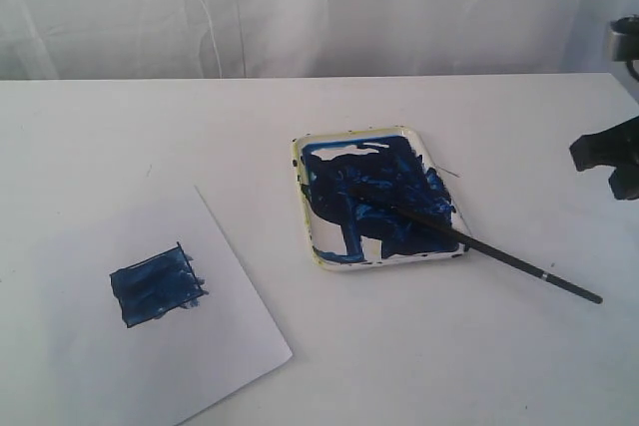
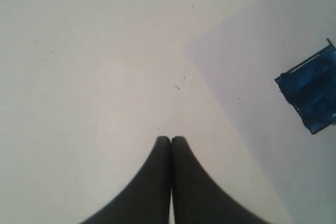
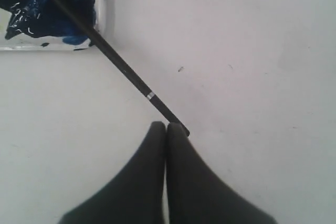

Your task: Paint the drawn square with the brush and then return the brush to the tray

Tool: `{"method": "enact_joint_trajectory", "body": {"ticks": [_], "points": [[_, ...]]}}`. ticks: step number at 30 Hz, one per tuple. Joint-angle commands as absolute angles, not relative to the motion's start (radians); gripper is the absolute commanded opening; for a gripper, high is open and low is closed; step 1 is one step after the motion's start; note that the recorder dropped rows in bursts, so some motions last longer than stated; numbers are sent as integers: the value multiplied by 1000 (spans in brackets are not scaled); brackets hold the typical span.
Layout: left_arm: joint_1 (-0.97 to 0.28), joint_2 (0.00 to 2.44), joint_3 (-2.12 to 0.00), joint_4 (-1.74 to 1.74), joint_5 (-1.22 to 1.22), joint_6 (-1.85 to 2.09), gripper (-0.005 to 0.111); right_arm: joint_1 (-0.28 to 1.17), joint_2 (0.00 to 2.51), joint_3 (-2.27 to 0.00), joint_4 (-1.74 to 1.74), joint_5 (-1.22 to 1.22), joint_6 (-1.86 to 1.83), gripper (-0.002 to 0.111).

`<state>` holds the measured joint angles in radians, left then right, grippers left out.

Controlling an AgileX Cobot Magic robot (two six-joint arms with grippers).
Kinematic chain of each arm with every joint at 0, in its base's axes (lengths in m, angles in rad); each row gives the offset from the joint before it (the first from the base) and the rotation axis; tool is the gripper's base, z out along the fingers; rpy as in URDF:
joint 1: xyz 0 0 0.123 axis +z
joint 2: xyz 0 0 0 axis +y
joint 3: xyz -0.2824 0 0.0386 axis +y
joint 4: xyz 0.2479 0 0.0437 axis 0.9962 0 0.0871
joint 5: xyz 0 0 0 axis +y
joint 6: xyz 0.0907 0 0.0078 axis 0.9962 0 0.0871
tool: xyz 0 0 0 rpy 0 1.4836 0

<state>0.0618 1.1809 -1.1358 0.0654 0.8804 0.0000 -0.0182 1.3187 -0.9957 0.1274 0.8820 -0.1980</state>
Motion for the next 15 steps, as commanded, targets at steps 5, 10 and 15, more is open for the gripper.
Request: {"method": "enact_joint_trajectory", "body": {"ticks": [5,10,15], "points": [[-8,869,-1014,154,858,-113,0,-25,1023,-931,131,894,-196,0],[-48,660,-967,203,874,-163,0,-25,794,-903,131,917,-194,0],[-48,450,-963,203,883,-163,0,-25,570,-894,131,951,-194,0]]}}
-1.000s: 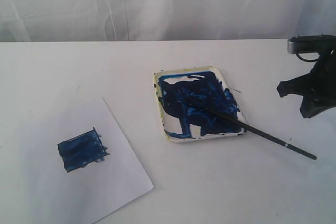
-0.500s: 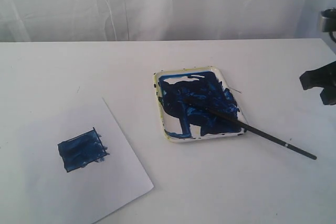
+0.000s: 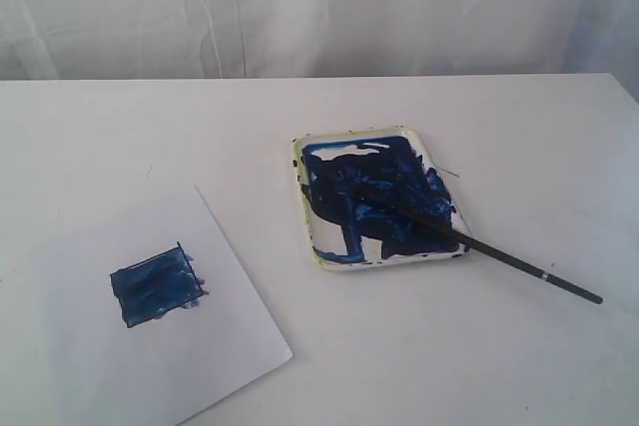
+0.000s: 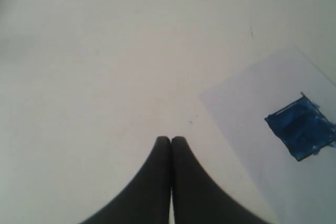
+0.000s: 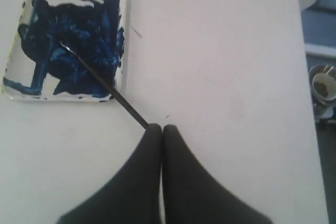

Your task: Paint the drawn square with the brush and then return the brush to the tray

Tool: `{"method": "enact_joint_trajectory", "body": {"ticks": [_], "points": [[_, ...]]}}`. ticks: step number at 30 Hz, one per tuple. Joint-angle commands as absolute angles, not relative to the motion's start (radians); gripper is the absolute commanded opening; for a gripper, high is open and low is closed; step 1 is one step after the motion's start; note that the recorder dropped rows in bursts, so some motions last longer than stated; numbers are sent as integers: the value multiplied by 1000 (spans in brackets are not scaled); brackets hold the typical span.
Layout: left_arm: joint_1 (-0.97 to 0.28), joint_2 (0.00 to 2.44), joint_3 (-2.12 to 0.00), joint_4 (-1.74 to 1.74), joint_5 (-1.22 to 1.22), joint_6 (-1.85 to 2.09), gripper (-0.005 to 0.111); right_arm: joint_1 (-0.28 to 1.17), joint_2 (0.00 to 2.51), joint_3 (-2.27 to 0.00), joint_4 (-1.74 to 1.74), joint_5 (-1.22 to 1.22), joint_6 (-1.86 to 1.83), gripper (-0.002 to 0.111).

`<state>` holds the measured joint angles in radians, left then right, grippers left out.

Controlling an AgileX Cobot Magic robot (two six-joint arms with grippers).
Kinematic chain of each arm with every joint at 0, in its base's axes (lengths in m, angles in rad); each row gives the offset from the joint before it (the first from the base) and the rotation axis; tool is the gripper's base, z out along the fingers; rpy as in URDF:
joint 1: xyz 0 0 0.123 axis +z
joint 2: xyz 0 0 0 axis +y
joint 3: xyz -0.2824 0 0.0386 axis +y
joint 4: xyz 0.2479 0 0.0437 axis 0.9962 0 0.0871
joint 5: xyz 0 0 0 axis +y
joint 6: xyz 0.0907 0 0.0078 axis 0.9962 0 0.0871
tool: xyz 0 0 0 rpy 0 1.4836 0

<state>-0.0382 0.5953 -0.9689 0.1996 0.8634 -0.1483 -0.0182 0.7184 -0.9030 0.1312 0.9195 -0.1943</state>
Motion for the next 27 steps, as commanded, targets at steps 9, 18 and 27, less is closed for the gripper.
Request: {"method": "enact_joint_trajectory", "body": {"ticks": [9,18,27], "points": [[-48,117,-963,201,940,-165,0,-25,174,-894,131,1035,-194,0],[-48,0,-970,203,1008,-165,0,-25,0,-863,113,1102,-194,0],[-48,0,-816,151,810,-169,0,-25,0,-630,101,717,-194,0]]}}
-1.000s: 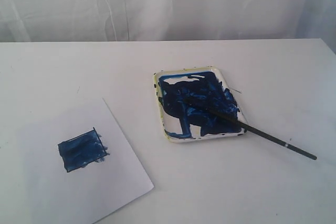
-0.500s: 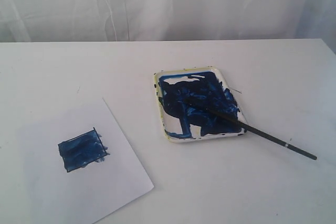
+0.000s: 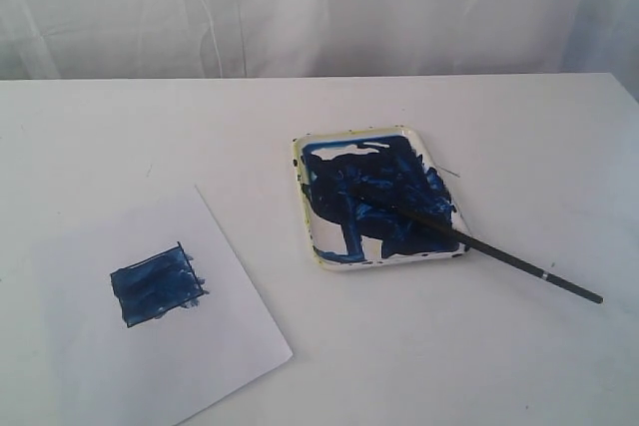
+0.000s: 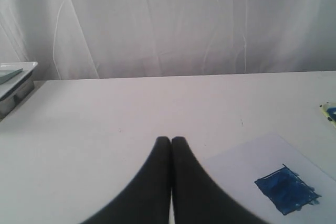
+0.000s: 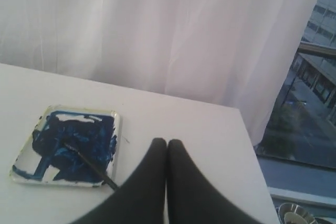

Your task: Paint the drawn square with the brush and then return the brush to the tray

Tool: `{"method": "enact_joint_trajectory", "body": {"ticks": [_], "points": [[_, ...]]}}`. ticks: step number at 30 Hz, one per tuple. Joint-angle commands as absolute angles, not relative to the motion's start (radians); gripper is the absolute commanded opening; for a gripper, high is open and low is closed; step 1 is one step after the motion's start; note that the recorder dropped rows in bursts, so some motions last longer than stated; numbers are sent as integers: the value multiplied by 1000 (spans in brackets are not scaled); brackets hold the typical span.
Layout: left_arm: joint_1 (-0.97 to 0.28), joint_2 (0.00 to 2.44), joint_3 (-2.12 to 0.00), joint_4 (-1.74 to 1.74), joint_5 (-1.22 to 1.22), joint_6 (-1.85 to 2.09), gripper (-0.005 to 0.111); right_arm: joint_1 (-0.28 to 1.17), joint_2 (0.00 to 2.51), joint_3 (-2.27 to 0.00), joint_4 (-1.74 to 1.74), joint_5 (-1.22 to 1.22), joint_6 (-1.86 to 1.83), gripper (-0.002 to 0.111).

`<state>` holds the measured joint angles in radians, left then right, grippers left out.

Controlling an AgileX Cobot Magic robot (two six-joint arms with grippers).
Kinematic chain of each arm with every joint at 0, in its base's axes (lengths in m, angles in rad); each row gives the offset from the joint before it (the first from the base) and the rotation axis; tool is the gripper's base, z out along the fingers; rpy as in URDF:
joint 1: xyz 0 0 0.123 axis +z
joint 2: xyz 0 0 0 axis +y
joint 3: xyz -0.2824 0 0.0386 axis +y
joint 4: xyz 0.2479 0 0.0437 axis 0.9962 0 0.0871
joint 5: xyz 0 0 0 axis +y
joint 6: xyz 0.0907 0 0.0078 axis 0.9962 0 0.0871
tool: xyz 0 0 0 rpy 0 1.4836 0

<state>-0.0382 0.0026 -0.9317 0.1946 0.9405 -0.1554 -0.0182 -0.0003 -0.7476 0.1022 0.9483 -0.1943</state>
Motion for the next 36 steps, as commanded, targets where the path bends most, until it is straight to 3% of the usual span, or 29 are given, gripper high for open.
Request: {"method": "enact_joint_trajectory", "body": {"ticks": [1,4,11,14,15,26,36], "points": [[-48,0,-780,151,776,-167,0,-25,0,-597,101,673,-194,0],[-48,0,-581,135,552,-168,0,-25,0,-443,101,445,-192,0],[-48,0,-114,127,59,-234,0,-25,0,-112,126,148,-100,0],[-48,0,0,127,-47,-208,0,-25,0,0,120,54,-100,0],[-48,0,0,127,57,-218,0,-25,0,0,122,100,-100,0],[-48,0,0,127,193,-236,0,-25,0,0,124,185,-78,0],[-48,0,0,127,201,-240,0,-25,0,0,139,232,-40,0]]}}
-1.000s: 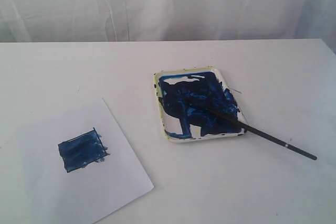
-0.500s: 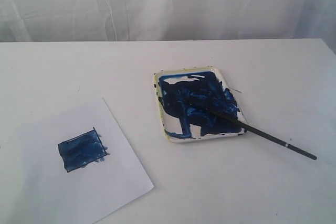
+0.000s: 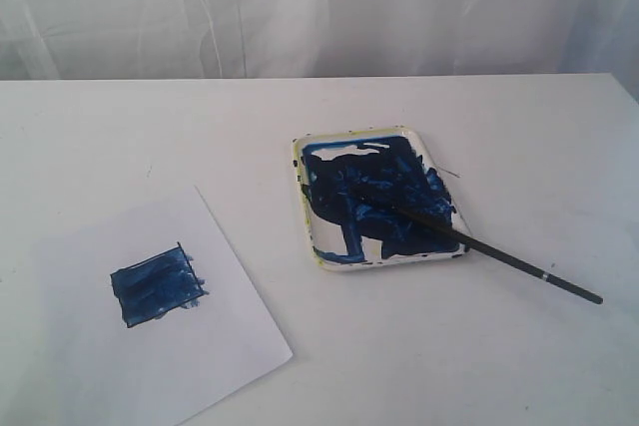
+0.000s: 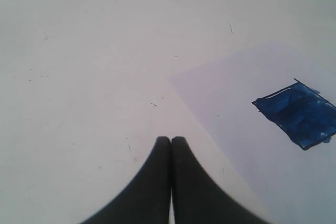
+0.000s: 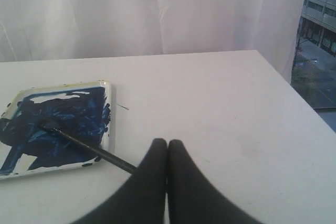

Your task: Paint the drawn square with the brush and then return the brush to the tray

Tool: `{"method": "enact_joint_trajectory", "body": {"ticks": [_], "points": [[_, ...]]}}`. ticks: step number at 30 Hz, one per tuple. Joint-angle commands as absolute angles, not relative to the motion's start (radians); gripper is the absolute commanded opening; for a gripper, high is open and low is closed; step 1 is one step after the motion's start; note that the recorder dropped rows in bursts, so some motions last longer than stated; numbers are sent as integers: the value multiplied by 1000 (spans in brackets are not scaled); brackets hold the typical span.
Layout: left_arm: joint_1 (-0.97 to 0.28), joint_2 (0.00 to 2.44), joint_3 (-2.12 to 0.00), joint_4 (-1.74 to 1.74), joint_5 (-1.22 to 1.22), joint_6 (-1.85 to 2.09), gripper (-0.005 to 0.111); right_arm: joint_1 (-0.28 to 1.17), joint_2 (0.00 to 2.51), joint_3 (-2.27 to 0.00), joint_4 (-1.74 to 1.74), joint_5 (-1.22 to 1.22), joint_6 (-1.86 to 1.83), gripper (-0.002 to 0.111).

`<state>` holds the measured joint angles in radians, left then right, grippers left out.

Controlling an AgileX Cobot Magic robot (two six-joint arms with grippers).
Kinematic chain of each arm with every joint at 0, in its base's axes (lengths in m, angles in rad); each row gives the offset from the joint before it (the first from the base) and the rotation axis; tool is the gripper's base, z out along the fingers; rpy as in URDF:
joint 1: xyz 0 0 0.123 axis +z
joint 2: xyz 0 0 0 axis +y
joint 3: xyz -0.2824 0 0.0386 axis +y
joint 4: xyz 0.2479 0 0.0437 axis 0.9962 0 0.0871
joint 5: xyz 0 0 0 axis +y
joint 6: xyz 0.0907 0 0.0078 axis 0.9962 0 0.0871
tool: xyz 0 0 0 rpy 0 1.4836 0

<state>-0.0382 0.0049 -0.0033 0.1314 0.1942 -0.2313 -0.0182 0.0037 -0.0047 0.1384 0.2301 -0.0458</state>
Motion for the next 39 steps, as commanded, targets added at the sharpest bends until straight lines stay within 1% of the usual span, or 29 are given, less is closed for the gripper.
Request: {"method": "enact_joint_trajectory", "body": {"ticks": [1,7,39], "points": [[-48,0,0,127,201,-240,0,-25,0,0,138,230,-49,0],[-48,0,0,127,201,-240,0,-25,0,0,130,224,-152,0],[-48,0,0,129,200,-235,0,-25,0,0,153,218,-142,0]]}}
